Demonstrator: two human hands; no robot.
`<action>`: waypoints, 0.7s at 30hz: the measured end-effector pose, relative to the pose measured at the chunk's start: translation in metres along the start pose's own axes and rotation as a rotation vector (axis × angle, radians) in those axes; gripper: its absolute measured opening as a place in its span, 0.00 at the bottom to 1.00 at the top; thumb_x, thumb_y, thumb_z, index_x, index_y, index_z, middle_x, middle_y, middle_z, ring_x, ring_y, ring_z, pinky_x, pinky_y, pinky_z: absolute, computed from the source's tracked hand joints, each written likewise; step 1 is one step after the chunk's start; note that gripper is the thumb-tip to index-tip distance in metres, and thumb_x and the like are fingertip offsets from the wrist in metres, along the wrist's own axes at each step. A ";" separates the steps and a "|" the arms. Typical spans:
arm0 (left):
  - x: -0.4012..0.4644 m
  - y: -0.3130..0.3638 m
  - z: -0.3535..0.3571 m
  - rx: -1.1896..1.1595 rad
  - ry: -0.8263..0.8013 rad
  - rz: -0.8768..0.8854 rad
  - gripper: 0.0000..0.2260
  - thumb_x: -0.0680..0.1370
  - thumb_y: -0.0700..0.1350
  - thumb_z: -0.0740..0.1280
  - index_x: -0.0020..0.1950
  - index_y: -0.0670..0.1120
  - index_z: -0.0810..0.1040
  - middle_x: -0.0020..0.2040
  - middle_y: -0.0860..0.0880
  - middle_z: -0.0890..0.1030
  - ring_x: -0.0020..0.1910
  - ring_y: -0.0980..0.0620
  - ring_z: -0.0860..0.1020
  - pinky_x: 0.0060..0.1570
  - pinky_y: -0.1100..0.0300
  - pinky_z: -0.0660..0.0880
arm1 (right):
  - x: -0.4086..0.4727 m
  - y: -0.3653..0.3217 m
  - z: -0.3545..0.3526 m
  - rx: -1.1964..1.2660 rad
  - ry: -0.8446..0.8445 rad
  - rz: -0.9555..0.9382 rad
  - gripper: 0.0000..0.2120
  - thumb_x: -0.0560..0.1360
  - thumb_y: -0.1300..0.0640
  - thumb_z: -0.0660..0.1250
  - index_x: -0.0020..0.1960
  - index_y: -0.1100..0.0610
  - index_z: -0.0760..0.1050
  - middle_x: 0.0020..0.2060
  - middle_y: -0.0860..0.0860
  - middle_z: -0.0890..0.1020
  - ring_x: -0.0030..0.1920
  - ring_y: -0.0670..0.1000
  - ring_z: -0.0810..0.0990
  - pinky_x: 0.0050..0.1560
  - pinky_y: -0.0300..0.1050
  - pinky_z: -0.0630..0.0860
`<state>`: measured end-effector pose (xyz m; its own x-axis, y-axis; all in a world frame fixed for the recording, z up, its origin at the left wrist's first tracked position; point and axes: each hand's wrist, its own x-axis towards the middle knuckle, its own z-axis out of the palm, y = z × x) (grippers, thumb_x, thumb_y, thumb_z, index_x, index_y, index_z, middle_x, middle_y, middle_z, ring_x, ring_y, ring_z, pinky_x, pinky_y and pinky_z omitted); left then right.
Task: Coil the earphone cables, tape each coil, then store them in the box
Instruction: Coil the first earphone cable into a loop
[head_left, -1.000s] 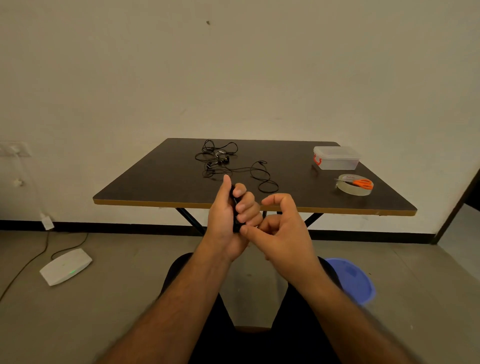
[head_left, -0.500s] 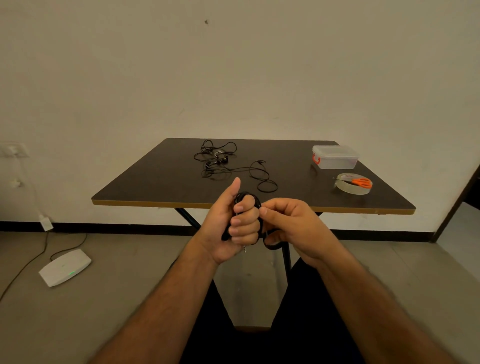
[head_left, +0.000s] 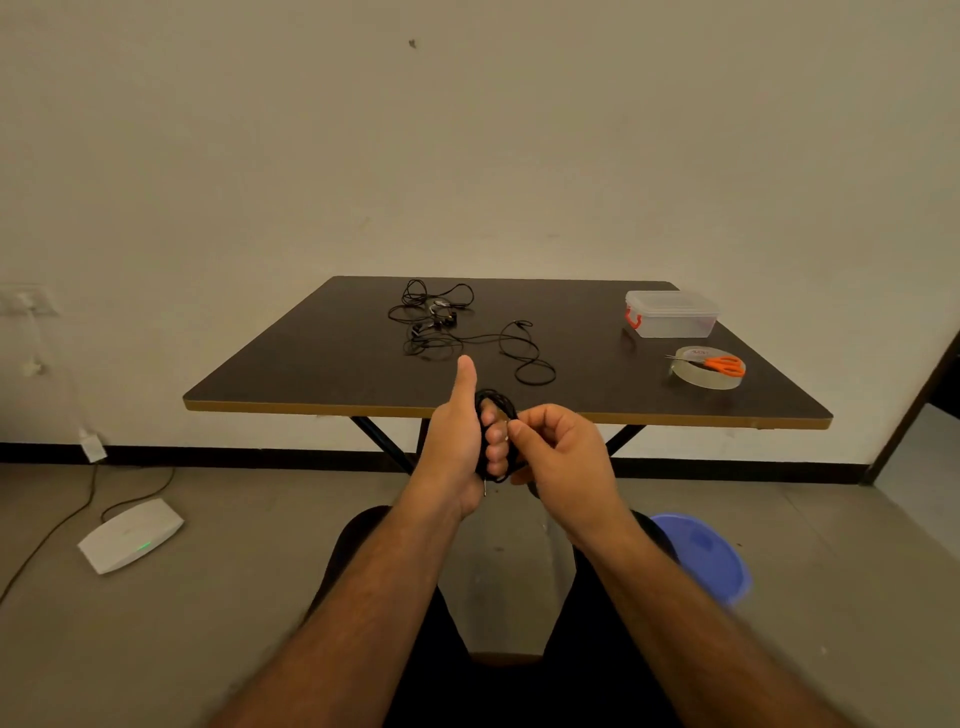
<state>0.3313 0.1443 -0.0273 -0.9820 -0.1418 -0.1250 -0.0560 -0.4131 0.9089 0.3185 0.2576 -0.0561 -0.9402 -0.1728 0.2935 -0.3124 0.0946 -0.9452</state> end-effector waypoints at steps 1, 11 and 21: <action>0.001 -0.001 0.001 0.027 0.034 0.017 0.29 0.79 0.67 0.54 0.28 0.47 0.65 0.23 0.51 0.65 0.20 0.55 0.62 0.20 0.63 0.60 | -0.001 0.001 0.003 -0.011 0.016 -0.008 0.05 0.79 0.59 0.66 0.46 0.58 0.79 0.39 0.57 0.84 0.40 0.57 0.83 0.40 0.48 0.81; 0.035 -0.009 0.004 0.228 0.249 0.100 0.29 0.80 0.67 0.49 0.36 0.46 0.71 0.25 0.53 0.68 0.27 0.54 0.68 0.31 0.60 0.67 | 0.013 0.002 0.008 -0.095 0.044 -0.056 0.07 0.79 0.60 0.67 0.42 0.54 0.78 0.33 0.46 0.82 0.36 0.43 0.82 0.37 0.41 0.82; 0.111 -0.001 0.022 0.063 0.038 -0.242 0.27 0.79 0.67 0.54 0.48 0.43 0.75 0.30 0.50 0.70 0.29 0.53 0.69 0.30 0.59 0.70 | 0.090 0.019 -0.044 -0.056 0.056 0.213 0.07 0.79 0.59 0.66 0.46 0.60 0.80 0.40 0.57 0.85 0.38 0.51 0.85 0.34 0.42 0.81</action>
<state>0.2181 0.1489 -0.0336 -0.9311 -0.0800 -0.3559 -0.3009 -0.3828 0.8734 0.2223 0.2872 -0.0413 -0.9913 -0.0884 0.0975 -0.1120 0.1775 -0.9777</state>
